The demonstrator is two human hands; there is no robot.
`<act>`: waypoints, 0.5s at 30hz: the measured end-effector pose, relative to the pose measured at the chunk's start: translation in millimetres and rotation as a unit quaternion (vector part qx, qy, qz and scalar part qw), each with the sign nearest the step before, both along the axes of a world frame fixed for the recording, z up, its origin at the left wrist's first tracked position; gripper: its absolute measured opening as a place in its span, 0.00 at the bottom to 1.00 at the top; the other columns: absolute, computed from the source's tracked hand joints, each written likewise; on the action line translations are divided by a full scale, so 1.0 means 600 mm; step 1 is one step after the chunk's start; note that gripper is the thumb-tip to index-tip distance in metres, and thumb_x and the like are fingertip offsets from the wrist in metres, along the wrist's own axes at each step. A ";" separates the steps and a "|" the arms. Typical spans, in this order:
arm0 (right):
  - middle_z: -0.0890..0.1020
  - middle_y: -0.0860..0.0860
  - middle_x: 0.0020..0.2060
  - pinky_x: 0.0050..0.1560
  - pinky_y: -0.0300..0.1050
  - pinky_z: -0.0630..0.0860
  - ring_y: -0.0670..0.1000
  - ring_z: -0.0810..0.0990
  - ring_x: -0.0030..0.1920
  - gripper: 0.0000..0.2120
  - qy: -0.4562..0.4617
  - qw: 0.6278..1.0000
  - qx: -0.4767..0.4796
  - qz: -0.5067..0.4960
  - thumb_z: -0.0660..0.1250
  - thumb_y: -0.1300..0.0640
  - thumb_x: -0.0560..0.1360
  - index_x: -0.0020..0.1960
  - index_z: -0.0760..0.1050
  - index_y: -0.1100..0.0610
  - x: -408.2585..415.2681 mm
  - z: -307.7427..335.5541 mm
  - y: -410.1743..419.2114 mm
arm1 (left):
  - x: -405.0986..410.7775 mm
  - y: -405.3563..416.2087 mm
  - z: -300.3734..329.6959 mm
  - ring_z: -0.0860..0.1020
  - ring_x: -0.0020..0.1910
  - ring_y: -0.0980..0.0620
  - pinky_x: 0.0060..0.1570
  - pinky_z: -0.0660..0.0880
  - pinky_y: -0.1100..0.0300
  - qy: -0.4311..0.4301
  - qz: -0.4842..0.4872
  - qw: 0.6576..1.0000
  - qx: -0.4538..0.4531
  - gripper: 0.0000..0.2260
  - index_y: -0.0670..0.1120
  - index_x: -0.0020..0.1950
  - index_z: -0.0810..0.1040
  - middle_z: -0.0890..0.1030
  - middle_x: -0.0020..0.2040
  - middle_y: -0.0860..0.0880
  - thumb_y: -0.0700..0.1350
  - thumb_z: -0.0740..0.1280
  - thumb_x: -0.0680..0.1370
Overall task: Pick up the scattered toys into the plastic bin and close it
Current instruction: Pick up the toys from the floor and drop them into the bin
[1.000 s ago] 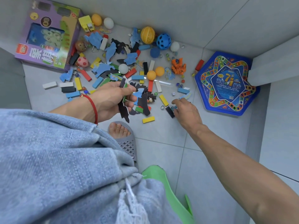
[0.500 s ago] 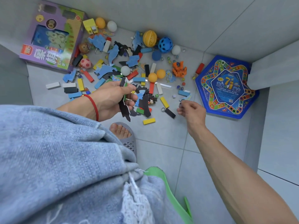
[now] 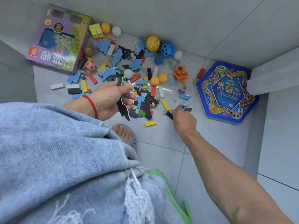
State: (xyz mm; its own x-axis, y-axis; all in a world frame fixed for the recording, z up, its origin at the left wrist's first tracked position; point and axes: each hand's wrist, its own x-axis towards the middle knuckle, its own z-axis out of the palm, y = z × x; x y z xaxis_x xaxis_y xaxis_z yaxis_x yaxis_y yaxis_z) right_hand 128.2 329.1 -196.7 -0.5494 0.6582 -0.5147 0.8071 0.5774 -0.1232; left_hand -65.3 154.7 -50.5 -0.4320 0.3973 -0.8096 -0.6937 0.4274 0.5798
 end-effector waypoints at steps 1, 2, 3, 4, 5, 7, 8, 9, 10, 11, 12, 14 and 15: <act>0.82 0.59 0.51 0.44 0.51 0.67 0.62 0.80 0.52 0.19 -0.015 1.000 0.004 0.014 0.54 0.43 0.83 0.59 0.68 0.58 0.006 -0.006 -0.006 | 0.000 -0.002 -0.001 0.74 0.30 0.49 0.33 0.74 0.57 0.001 0.001 1.000 0.001 0.08 0.40 0.60 0.75 0.78 0.38 0.43 0.43 0.63 0.83; 0.82 0.58 0.51 0.43 0.50 0.67 0.62 0.81 0.52 0.19 -0.027 0.999 0.001 0.026 0.56 0.42 0.82 0.60 0.66 0.58 0.009 -0.012 -0.009 | 0.001 -0.003 -0.002 0.74 0.30 0.49 0.33 0.74 0.57 0.002 0.001 1.000 0.003 0.08 0.41 0.59 0.75 0.79 0.38 0.43 0.43 0.63 0.83; 0.82 0.58 0.51 0.42 0.50 0.67 0.62 0.80 0.52 0.19 -0.037 0.999 -0.004 0.036 0.58 0.42 0.82 0.59 0.65 0.58 0.010 -0.017 -0.010 | 0.002 -0.004 -0.002 0.74 0.30 0.49 0.33 0.74 0.57 0.003 -0.001 1.000 0.003 0.07 0.41 0.58 0.75 0.79 0.38 0.44 0.43 0.63 0.83; 0.82 0.58 0.52 0.42 0.50 0.66 0.62 0.80 0.52 0.18 -0.045 0.998 -0.010 0.039 0.58 0.44 0.82 0.58 0.65 0.58 0.012 -0.020 -0.009 | 0.002 -0.005 -0.002 0.74 0.30 0.49 0.34 0.74 0.56 0.002 -0.002 1.000 0.003 0.07 0.41 0.58 0.75 0.79 0.38 0.44 0.43 0.63 0.84; 0.82 0.59 0.52 0.42 0.50 0.66 0.62 0.80 0.52 0.16 -0.046 0.998 -0.013 0.039 0.58 0.45 0.82 0.57 0.65 0.59 0.014 -0.021 -0.008 | 0.001 -0.005 -0.001 0.74 0.31 0.49 0.34 0.74 0.56 0.002 -0.002 1.000 0.003 0.07 0.41 0.57 0.75 0.79 0.38 0.44 0.43 0.62 0.84; 0.82 0.59 0.51 0.42 0.50 0.66 0.62 0.80 0.51 0.15 -0.020 0.999 -0.010 0.045 0.57 0.46 0.82 0.55 0.66 0.59 0.017 -0.016 -0.010 | -0.002 -0.006 0.001 0.74 0.31 0.49 0.34 0.74 0.56 0.003 0.002 1.000 0.003 0.07 0.41 0.58 0.75 0.79 0.38 0.44 0.43 0.62 0.84; 0.82 0.58 0.50 0.41 0.50 0.66 0.62 0.80 0.50 0.15 0.005 0.998 0.001 0.056 0.57 0.46 0.83 0.54 0.66 0.59 0.016 -0.012 -0.014 | -0.003 -0.006 0.001 0.74 0.31 0.49 0.34 0.74 0.57 0.005 0.005 1.000 0.003 0.07 0.41 0.58 0.74 0.79 0.38 0.44 0.43 0.62 0.84; 0.82 0.57 0.49 0.40 0.50 0.67 0.62 0.80 0.49 0.15 0.030 0.997 0.013 0.069 0.57 0.45 0.82 0.53 0.67 0.58 0.013 -0.008 -0.018 | -0.004 -0.006 0.001 0.74 0.31 0.49 0.34 0.75 0.57 0.007 0.008 1.000 0.001 0.07 0.41 0.58 0.74 0.79 0.38 0.44 0.43 0.62 0.84; 0.81 0.57 0.48 0.39 0.50 0.67 0.62 0.81 0.48 0.16 0.049 0.995 0.025 0.081 0.57 0.44 0.82 0.53 0.67 0.58 0.008 -0.005 -0.021 | -0.004 -0.006 0.000 0.74 0.30 0.49 0.35 0.75 0.56 0.009 0.011 1.000 0.000 0.07 0.41 0.58 0.74 0.79 0.38 0.44 0.43 0.62 0.84; 0.81 0.57 0.48 0.38 0.50 0.67 0.62 0.81 0.47 0.16 0.062 0.993 0.034 0.094 0.58 0.44 0.82 0.53 0.67 0.58 0.002 -0.005 -0.024 | -0.002 -0.004 -0.001 0.75 0.30 0.49 0.35 0.75 0.56 0.009 0.010 1.000 0.000 0.07 0.41 0.58 0.74 0.79 0.38 0.44 0.44 0.62 0.84; 0.81 0.57 0.48 0.38 0.50 0.66 0.62 0.81 0.48 0.16 0.066 0.991 0.039 0.107 0.58 0.44 0.82 0.53 0.68 0.58 -0.007 -0.007 -0.027 | 0.000 -0.003 -0.002 0.75 0.31 0.49 0.34 0.75 0.56 0.008 0.007 1.000 0.001 0.08 0.41 0.58 0.74 0.79 0.39 0.43 0.44 0.62 0.84; 0.81 0.58 0.49 0.38 0.50 0.66 0.62 0.81 0.49 0.17 0.056 0.989 0.044 0.129 0.57 0.44 0.82 0.55 0.68 0.59 -0.025 -0.015 -0.030 | 0.003 -0.001 -0.003 0.74 0.31 0.49 0.33 0.74 0.57 0.006 0.003 1.000 0.005 0.08 0.41 0.59 0.74 0.79 0.39 0.43 0.44 0.62 0.84; 0.81 0.59 0.49 0.39 0.51 0.66 0.63 0.81 0.49 0.17 0.048 0.989 0.045 0.135 0.57 0.45 0.82 0.55 0.68 0.60 -0.033 -0.020 -0.031 | 0.004 -0.002 -0.003 0.74 0.30 0.49 0.32 0.74 0.57 0.006 0.002 1.000 0.005 0.08 0.41 0.59 0.74 0.79 0.39 0.43 0.44 0.62 0.84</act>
